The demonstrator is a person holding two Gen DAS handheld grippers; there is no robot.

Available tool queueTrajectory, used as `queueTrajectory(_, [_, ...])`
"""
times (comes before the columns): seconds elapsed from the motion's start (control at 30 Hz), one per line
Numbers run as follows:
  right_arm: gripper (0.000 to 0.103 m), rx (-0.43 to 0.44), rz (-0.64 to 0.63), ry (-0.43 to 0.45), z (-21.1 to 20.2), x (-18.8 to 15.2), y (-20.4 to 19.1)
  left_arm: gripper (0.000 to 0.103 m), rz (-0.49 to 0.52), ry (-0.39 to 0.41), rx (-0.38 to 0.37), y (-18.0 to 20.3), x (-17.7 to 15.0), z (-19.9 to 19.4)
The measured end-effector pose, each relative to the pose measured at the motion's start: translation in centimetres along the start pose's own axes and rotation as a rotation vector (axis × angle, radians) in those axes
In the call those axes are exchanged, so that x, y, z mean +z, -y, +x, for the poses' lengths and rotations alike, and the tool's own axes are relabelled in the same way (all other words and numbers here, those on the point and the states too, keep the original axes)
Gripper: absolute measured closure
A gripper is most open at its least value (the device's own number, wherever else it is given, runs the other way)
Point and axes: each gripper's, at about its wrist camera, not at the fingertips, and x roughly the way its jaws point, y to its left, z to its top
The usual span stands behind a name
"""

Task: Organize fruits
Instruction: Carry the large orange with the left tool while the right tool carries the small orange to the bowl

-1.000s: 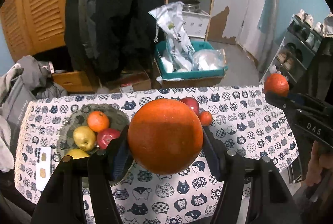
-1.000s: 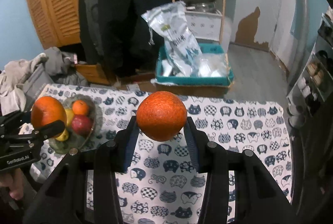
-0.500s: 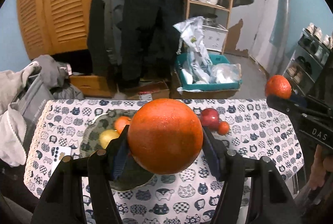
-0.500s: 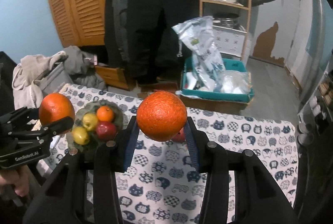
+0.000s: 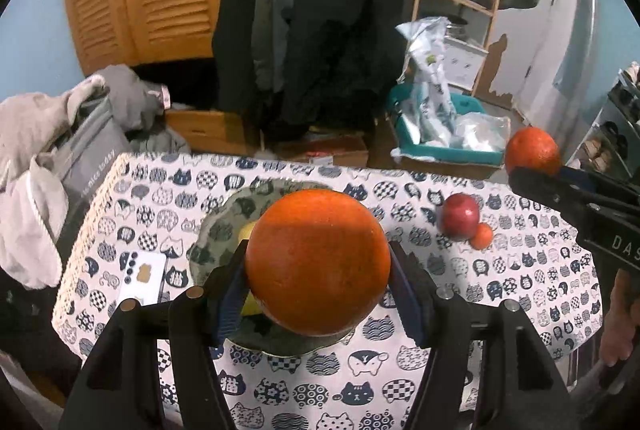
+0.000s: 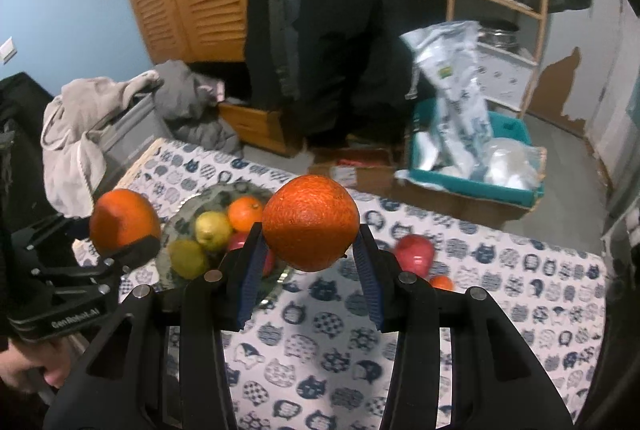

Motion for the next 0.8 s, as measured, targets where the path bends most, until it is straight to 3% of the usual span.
queueTrajectory(0.2, [0.060, 0.077, -0.005, -0.066, 4.0, 0.0, -1.8, 0.037, -0.035, -0.088, -0.002, -1.9, -1.3, 3.7])
queueTrajectory(0.8, [0.060, 0.122, -0.026, -0.243, 13.6, -2.8, -4.0, 0.037, -0.047, -0.253, 0.055, -3.4, -4.8, 11.1])
